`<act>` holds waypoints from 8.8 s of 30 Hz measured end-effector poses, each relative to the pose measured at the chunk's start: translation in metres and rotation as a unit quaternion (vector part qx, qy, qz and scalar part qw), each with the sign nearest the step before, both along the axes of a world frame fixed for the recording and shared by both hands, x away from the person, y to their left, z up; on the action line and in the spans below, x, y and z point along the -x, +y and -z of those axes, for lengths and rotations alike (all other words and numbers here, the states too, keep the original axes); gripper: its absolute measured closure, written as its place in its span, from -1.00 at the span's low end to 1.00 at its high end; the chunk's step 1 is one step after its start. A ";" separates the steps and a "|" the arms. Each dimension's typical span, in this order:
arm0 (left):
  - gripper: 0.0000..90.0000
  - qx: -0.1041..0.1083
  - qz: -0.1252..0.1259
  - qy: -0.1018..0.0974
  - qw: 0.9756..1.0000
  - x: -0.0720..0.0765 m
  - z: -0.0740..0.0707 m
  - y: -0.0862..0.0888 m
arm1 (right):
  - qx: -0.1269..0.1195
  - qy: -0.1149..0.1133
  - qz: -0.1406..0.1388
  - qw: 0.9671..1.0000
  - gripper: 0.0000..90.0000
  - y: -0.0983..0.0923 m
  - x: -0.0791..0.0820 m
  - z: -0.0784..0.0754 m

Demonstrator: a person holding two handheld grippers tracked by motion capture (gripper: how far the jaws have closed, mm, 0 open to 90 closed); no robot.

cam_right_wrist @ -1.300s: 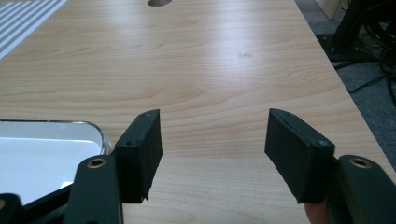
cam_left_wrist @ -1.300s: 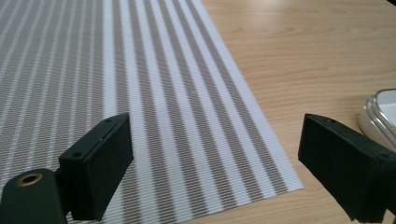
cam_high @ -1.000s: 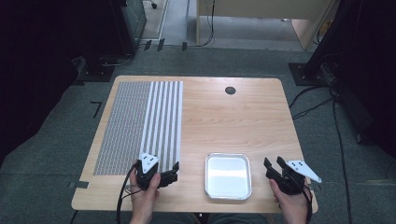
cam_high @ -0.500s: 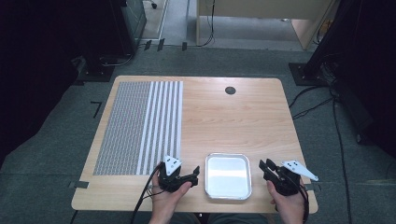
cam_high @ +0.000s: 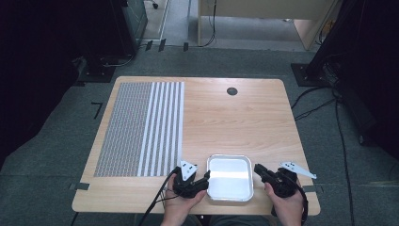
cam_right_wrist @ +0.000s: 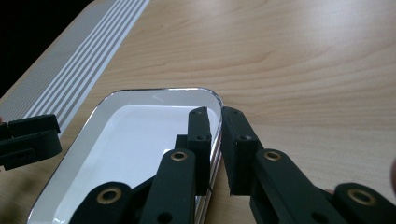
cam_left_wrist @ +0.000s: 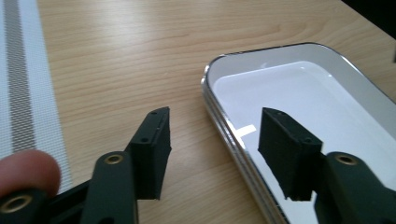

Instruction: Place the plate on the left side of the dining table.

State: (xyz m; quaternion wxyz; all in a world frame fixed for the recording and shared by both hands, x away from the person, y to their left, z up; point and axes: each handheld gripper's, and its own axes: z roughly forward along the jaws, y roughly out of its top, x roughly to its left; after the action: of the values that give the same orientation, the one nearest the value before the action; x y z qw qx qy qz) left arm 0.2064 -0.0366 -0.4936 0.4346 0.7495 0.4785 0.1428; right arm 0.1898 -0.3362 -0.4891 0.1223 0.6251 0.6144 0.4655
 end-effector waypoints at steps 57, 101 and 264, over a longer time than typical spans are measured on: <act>0.76 -0.055 0.009 -0.006 0.998 0.007 0.007 -0.022 | -0.183 0.081 0.045 0.979 0.93 -0.012 -0.007 0.023; 0.26 -0.044 0.018 -0.022 0.999 0.013 0.001 -0.028 | -0.037 0.042 0.103 0.993 0.98 0.014 0.007 0.002; -0.08 -0.001 -0.216 0.092 0.972 -0.219 0.008 0.260 | 0.069 0.022 0.028 0.997 0.27 0.336 -0.256 0.011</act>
State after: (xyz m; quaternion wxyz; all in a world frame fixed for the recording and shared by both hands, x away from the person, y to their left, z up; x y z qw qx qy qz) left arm 0.4257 0.2234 -0.5017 0.3466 0.6392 0.6667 0.1639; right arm 0.4454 0.0000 -0.5001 0.1643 0.6419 0.6301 0.4048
